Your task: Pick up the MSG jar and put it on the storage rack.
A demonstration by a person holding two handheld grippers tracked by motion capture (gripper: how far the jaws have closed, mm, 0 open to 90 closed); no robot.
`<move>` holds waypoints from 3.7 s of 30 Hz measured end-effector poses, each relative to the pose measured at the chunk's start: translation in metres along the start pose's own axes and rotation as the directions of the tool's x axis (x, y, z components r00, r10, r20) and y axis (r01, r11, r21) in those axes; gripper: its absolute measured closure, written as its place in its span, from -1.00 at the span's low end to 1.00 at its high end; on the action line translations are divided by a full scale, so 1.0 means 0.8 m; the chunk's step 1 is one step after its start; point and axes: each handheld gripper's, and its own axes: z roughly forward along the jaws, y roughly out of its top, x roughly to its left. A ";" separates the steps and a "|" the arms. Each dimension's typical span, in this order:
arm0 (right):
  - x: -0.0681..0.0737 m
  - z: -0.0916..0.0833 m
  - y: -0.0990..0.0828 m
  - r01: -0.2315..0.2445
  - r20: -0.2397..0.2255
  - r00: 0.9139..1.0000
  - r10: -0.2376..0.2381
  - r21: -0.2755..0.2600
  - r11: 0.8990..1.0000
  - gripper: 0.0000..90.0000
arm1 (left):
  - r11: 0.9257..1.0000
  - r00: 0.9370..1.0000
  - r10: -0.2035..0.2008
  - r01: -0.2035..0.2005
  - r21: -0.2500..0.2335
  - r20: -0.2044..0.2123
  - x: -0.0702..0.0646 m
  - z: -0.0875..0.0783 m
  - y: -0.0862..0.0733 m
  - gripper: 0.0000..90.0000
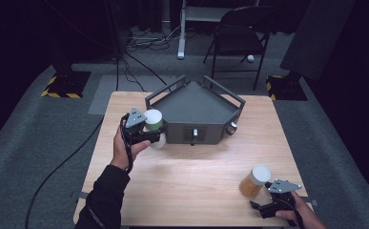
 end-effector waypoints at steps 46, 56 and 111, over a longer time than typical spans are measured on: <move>0.000 0.000 0.000 0.001 0.000 1.000 -0.001 0.000 1.000 -1.00 | 0.997 0.997 0.077 -0.077 -0.005 -0.014 -0.009 0.084 0.107 -0.23; 0.000 0.000 0.000 0.002 0.000 1.000 -0.002 0.000 1.000 -1.00 | 0.997 0.996 0.071 -0.070 0.014 -0.047 -0.011 0.117 0.114 -0.23; -0.002 0.000 0.000 0.006 -0.005 1.000 -0.006 0.000 1.000 -1.00 | 0.998 0.991 0.035 -0.043 -0.055 -0.133 -0.018 0.140 0.047 -0.99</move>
